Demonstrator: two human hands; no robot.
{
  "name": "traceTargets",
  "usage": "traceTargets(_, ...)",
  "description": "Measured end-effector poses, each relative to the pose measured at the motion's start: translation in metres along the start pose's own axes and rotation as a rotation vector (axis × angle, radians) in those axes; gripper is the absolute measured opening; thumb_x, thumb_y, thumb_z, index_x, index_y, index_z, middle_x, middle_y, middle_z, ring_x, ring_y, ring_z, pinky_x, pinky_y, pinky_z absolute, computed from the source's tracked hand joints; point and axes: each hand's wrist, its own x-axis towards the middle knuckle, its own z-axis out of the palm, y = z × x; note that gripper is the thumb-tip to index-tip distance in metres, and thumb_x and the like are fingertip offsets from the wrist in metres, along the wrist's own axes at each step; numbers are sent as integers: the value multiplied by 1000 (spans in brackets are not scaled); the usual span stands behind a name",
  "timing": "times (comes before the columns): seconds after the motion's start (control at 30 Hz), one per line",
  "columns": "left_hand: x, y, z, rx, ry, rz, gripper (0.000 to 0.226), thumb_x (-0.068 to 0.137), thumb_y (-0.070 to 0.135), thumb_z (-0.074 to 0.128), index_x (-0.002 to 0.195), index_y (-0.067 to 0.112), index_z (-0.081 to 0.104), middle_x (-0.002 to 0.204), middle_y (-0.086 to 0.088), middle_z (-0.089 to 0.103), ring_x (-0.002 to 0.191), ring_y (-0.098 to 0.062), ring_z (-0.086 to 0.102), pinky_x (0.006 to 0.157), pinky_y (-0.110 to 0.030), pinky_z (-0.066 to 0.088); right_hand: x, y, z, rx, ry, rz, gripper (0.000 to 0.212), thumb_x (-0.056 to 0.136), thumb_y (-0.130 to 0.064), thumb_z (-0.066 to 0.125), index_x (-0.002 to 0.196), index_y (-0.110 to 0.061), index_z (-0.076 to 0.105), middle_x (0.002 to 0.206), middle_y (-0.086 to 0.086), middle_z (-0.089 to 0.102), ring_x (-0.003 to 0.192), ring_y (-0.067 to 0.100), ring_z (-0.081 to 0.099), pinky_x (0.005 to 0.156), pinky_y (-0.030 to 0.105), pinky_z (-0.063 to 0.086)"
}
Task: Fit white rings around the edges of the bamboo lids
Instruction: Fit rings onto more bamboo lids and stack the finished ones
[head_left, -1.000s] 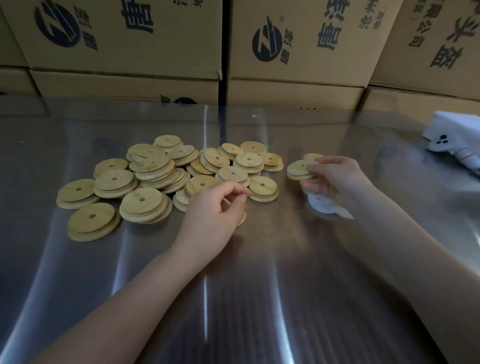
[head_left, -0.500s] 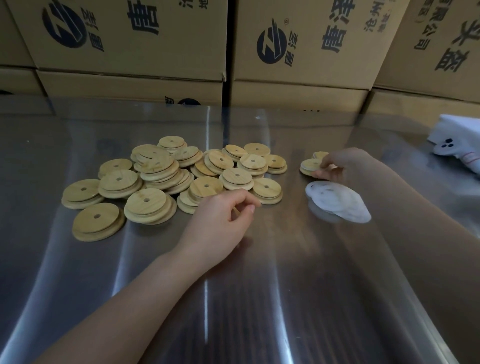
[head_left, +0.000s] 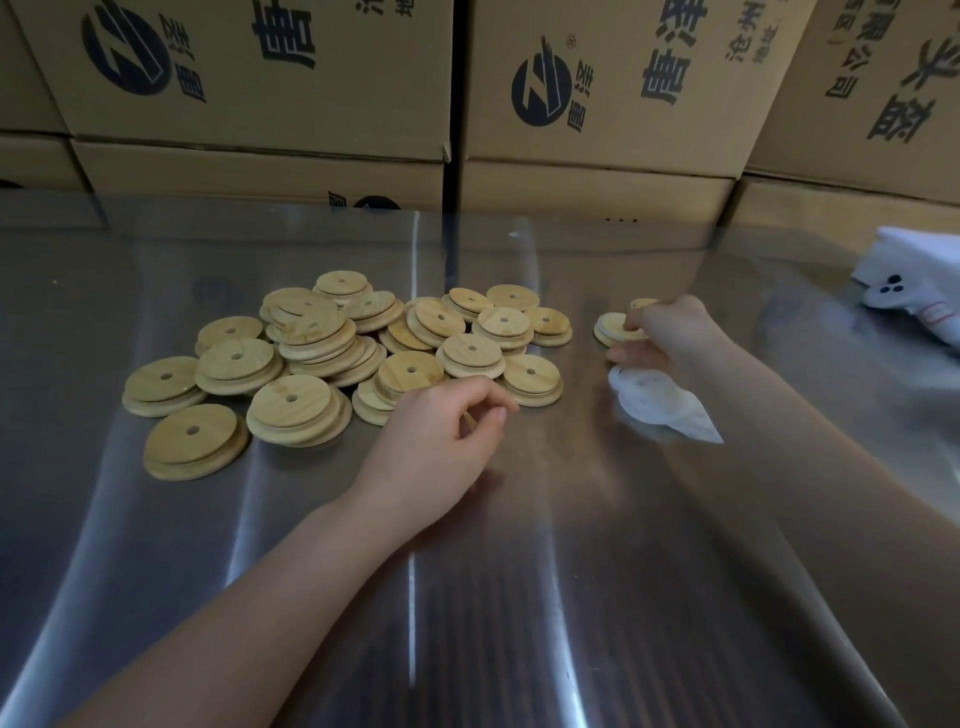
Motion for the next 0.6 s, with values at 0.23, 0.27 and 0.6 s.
traceTargets(0.23,0,-1,0,8,2,3,16,94,18,59,96,28,71,68,4,65,59,-12,60,53,-21,45,-37,21,24,-268,-64,-397,46,82,-4,60,128,-9,57,100,8,62,89,30,64,92,49,53)
traceTargets(0.27,0,-1,0,8,6,7,16,94,18,59,96,28,70,67,4,65,58,-12,61,52,-21,45,-43,25,30,-336,-112,-437,48,80,-6,62,128,-11,57,104,6,60,95,28,61,95,47,51)
traceTargets(0.6,1,-1,0,7,34,12,19,94,18,58,91,33,69,63,3,66,52,-9,62,52,-19,47,-56,50,42,-561,-199,-676,71,77,-19,77,139,-21,42,117,-1,63,112,23,56,97,39,45)
